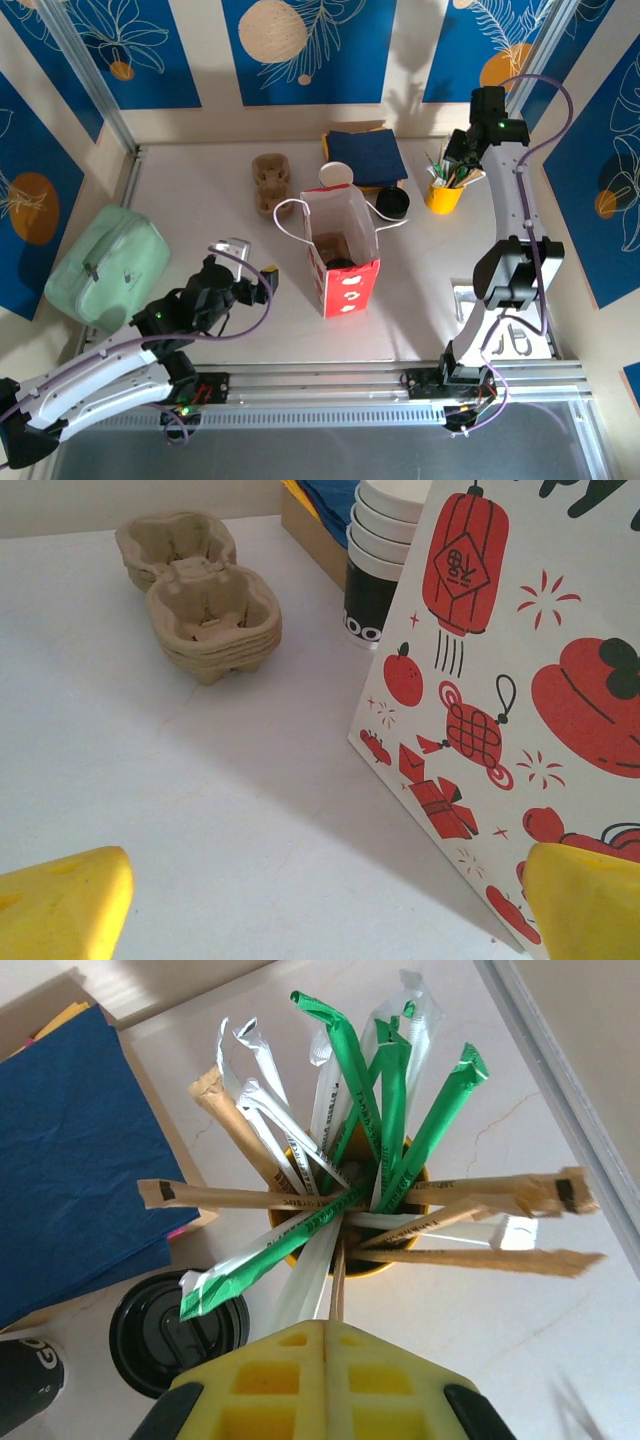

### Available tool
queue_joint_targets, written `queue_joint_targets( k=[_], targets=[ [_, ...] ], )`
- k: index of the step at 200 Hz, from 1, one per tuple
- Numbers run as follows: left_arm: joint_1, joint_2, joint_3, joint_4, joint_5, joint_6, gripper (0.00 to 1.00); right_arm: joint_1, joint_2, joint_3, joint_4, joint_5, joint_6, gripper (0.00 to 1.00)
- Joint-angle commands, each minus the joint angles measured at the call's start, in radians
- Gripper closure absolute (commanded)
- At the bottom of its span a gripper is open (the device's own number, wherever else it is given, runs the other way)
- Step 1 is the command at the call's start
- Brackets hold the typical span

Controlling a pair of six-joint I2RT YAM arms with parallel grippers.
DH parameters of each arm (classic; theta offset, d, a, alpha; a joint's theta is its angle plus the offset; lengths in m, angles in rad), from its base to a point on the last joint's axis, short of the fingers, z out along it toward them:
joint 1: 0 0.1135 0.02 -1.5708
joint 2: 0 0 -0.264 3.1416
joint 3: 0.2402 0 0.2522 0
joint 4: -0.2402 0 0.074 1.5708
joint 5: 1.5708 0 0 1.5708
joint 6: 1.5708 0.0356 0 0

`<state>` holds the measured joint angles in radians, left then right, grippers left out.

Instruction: Pack the takeout coffee

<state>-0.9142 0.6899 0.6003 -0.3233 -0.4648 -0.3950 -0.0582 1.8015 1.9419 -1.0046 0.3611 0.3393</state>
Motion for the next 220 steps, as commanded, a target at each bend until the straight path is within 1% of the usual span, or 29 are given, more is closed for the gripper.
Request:
queue_joint_targets(
  k=[1, 24, 46, 76, 91, 117, 132, 150, 182, 208, 220],
  targets=[
    [0.008, -0.002, 0.022, 0.0, 0.007, 0.002, 0.0, 0.006, -0.048, 0.042, -0.071, 0.022, -0.024, 1.0],
    [0.009, -0.001, 0.018, 0.001, 0.006, -0.001, 0.01, 0.004, -0.091, 0.067, -0.109, 0.029, -0.035, 1.0],
    [0.009, 0.0, 0.012, 0.008, 0.006, -0.004, 0.0, 0.001, -0.163, 0.058, -0.117, -0.03, -0.056, 1.0],
    [0.008, 0.001, 0.014, 0.005, 0.01, -0.001, 0.01, 0.011, -0.258, 0.071, -0.159, -0.076, -0.056, 1.0],
    [0.009, -0.001, 0.016, 0.001, 0.003, 0.001, 0.01, 0.011, -0.302, 0.101, -0.199, -0.123, -0.032, 1.0],
    [0.009, 0.002, 0.015, 0.007, 0.003, 0.002, 0.01, 0.025, -0.375, 0.134, -0.23, -0.238, -0.017, 1.0],
    [0.009, 0.005, 0.014, 0.012, 0.006, 0.002, 0.01, 0.053, -0.406, 0.159, -0.248, -0.282, -0.013, 1.0],
    [0.009, 0.012, 0.013, 0.012, 0.008, 0.0, 0.0, 0.104, -0.426, 0.204, -0.285, -0.3, -0.009, 1.0],
    [0.009, 0.017, 0.01, 0.016, 0.011, -0.004, 0.01, 0.237, -0.445, 0.263, -0.321, -0.296, 0.011, 1.0],
    [0.009, 0.024, 0.015, 0.022, 0.015, -0.004, 0.01, 0.329, -0.447, 0.285, -0.321, -0.333, 0.034, 1.0],
    [0.009, 0.025, 0.016, 0.022, 0.017, -0.005, 0.01, 0.357, -0.448, 0.286, -0.313, -0.349, 0.046, 1.0]
  ],
)
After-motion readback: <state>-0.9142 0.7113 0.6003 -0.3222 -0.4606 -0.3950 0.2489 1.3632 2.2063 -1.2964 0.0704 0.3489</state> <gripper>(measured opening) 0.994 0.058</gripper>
